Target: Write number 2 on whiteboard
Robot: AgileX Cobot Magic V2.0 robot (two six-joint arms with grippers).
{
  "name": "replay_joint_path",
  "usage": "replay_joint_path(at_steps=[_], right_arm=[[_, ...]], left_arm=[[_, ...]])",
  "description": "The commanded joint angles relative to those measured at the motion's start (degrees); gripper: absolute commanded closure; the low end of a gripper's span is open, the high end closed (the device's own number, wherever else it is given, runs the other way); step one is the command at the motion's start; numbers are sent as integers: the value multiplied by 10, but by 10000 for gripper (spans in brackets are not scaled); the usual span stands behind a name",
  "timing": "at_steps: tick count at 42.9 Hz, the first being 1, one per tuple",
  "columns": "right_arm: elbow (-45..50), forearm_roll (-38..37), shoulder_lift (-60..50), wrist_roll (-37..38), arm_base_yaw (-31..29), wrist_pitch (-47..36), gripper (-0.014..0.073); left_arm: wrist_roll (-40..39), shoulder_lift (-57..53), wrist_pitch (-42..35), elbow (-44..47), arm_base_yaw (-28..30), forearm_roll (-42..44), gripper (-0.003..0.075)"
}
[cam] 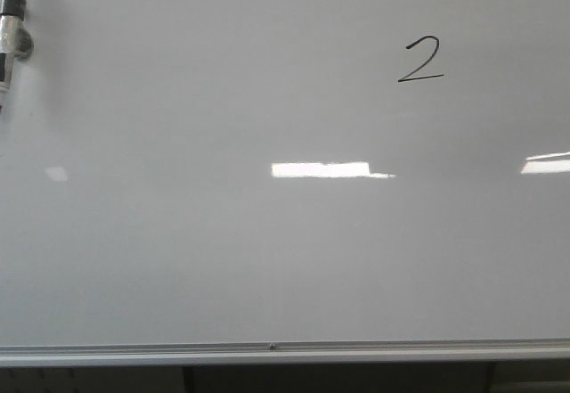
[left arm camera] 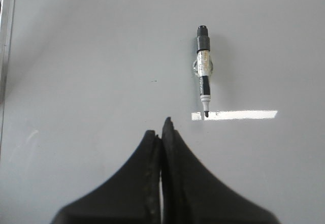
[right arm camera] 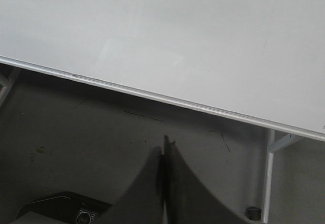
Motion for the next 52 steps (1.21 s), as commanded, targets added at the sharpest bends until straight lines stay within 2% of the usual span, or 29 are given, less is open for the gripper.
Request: replay_joint_path(at_steps=[1,4,52], right_arm=[[-13,-7,5,-1,-3,-31,662],[-13,-7,5,-1,-3,-31,662],[-13,-7,5,-1,-3,-31,662]], left_arm=[[-38,-16,-40,19,0,32,741],[-62,-16,-37,19,-1,52,741],[-52,-16,-37,19,-11,44,741]])
